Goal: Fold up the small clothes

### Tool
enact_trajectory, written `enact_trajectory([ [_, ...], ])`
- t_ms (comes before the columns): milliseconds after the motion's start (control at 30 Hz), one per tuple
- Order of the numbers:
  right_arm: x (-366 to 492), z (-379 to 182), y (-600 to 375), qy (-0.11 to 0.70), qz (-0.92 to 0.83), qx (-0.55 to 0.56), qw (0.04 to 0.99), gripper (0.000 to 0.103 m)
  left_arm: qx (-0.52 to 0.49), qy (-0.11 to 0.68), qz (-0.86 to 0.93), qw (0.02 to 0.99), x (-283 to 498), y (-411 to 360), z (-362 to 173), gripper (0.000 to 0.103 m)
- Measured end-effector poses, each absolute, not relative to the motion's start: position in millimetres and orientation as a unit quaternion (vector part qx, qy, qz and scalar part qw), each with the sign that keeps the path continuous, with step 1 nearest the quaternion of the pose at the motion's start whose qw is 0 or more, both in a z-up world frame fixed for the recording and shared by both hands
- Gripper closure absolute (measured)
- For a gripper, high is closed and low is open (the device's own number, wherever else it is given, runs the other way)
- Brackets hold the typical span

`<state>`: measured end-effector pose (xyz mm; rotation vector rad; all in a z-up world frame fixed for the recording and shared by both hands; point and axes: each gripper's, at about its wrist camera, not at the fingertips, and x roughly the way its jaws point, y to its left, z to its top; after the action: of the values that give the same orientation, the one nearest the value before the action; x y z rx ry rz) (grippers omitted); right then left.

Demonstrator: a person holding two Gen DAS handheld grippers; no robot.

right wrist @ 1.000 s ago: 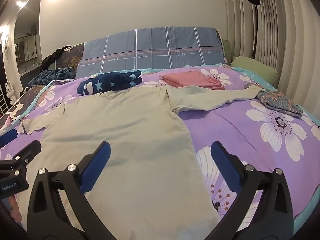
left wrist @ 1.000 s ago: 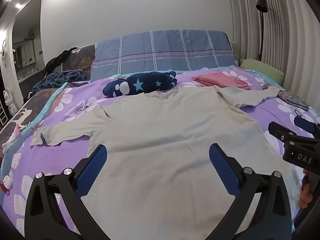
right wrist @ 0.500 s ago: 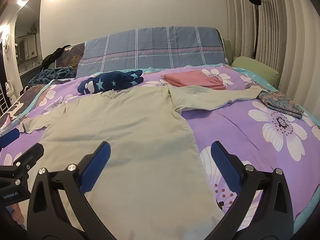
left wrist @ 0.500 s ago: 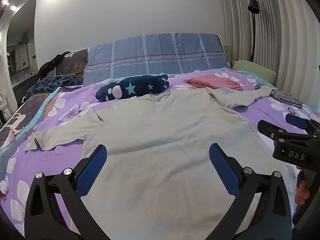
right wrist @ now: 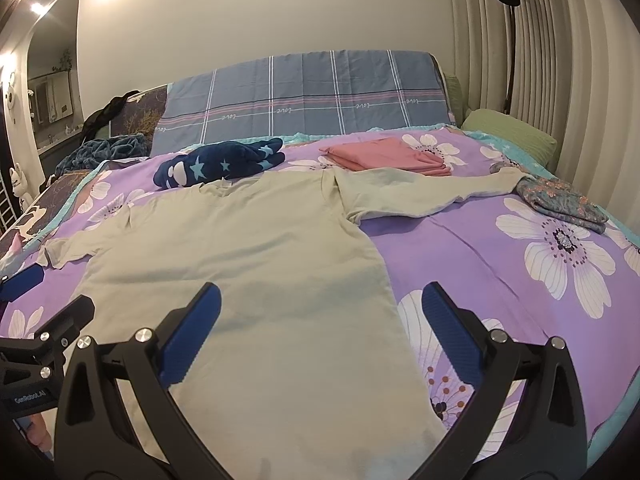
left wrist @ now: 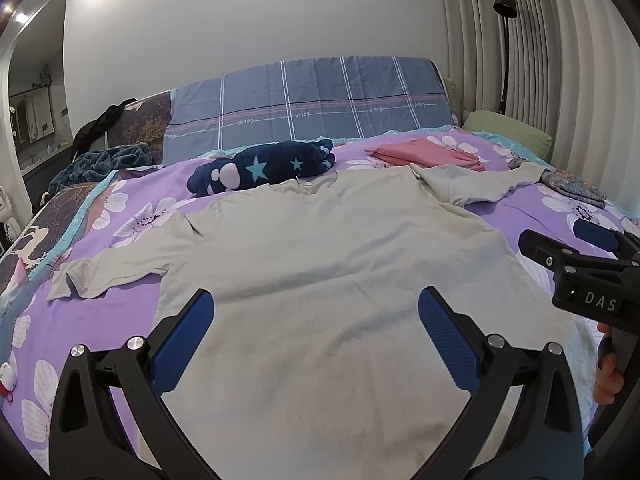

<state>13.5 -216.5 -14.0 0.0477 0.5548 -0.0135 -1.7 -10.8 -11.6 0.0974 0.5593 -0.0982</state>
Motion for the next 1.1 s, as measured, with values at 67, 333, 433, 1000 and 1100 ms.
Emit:
enact_trajectory([
  [67, 14.5, -14.0, -217.7, 0.275, -0.007, 0.024, 0.961, 0.002, 0.047, 0.278, -0.050, 0.958, -0.8, -10.2, -11.9, 0.001],
  [333, 14.4, -13.8, -218.1, 0.275, -0.006, 0.024, 0.961, 0.002, 0.053, 0.278, -0.048, 0.958, -0.8, -11.4, -13.6, 0.001],
  [433, 14.5, -13.8, -218.1, 0.275, -0.007, 0.024, 0.961, 0.002, 0.055, 0.280, -0.049, 0.957, -1.6, -12.5, -14.3, 0.001],
  [1000, 19.5, -20.7, -202.8, 0.293, -0.003, 0.006, 0.956, 0.002, 0.036, 0.295, -0.063, 0.953, -0.8, -6.5, -20.7, 0.001],
  [1100, 20.7, -21.6, -196.5, 0.294, -0.001, -0.002, 0.956, 0.002, 0.031, 0.298, -0.064, 0.952, 1.0, -4.2, -22.0, 0.001],
])
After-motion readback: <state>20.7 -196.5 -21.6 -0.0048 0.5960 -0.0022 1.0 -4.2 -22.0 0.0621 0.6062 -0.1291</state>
